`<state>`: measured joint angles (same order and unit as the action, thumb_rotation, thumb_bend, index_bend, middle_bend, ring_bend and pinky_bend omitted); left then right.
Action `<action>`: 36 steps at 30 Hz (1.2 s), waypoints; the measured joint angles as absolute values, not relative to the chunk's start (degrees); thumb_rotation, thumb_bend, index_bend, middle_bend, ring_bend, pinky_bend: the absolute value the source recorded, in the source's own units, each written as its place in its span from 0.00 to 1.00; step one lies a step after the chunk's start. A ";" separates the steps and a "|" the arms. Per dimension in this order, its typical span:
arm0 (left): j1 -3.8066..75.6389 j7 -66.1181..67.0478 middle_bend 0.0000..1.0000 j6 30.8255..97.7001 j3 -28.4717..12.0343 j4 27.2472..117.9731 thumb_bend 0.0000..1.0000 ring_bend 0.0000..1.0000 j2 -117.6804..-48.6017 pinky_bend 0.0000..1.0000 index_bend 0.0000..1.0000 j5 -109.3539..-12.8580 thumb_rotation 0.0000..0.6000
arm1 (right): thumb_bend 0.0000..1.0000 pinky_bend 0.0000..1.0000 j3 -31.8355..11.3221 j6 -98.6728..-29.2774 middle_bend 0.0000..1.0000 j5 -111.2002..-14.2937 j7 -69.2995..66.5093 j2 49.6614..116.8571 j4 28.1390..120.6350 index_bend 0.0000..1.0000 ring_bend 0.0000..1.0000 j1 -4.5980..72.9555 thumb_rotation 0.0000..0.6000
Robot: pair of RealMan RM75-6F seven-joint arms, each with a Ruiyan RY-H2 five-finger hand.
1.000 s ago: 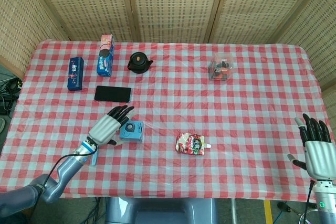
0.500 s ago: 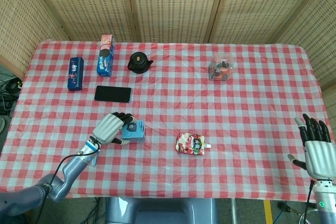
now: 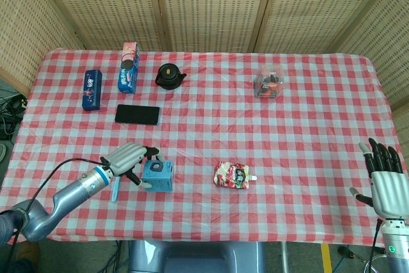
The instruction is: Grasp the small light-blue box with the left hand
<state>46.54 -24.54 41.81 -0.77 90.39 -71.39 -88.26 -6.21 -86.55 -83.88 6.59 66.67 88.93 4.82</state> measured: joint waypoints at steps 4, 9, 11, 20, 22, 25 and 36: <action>50.96 -26.77 0.44 32.57 -0.48 90.83 0.10 0.44 -70.22 0.48 0.58 -85.10 1.00 | 0.00 0.00 -6.22 -86.60 0.00 -83.89 6.55 66.67 88.87 0.08 0.00 4.83 1.00; 53.16 -28.26 0.37 28.67 -0.33 89.08 0.08 0.39 -72.22 0.43 0.52 -82.47 1.00 | 0.00 0.00 -6.24 -86.45 0.00 -83.69 6.54 66.71 88.76 0.08 0.00 4.83 1.00; 53.33 -28.28 0.17 28.16 -0.33 87.64 0.04 0.19 -73.51 0.25 0.32 -81.87 1.00 | 0.00 0.00 -6.24 -86.42 0.00 -83.66 6.52 66.72 88.72 0.08 0.00 4.84 1.00; 50.76 -24.06 0.00 35.85 -1.73 79.87 0.00 0.00 -80.33 0.00 0.00 -79.76 1.00 | 0.00 0.00 -6.06 -86.47 0.00 -83.85 6.71 66.74 88.84 0.08 0.00 4.80 1.00; 49.96 -23.14 0.00 38.14 -2.47 78.95 0.00 0.00 -81.26 0.00 0.00 -79.32 1.00 | 0.00 0.00 -6.03 -86.54 0.00 -83.88 6.70 66.73 88.89 0.08 0.00 4.75 1.00; 49.01 -22.75 0.00 41.04 -3.39 78.87 0.00 0.00 -81.43 0.00 0.00 -79.30 1.00 | 0.00 0.00 -6.03 -86.75 0.00 -83.94 6.62 66.67 88.97 0.08 0.00 4.66 1.00; 42.27 -21.00 0.00 57.49 -4.20 83.53 0.00 0.00 -73.92 0.00 0.00 -84.00 1.00 | 0.00 0.00 -5.79 -87.04 0.00 -84.63 6.07 66.43 89.21 0.08 0.00 4.54 1.00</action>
<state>42.27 -21.00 57.49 -4.20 83.53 -73.92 -84.00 -5.79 -87.04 -84.63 6.07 66.43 89.21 4.54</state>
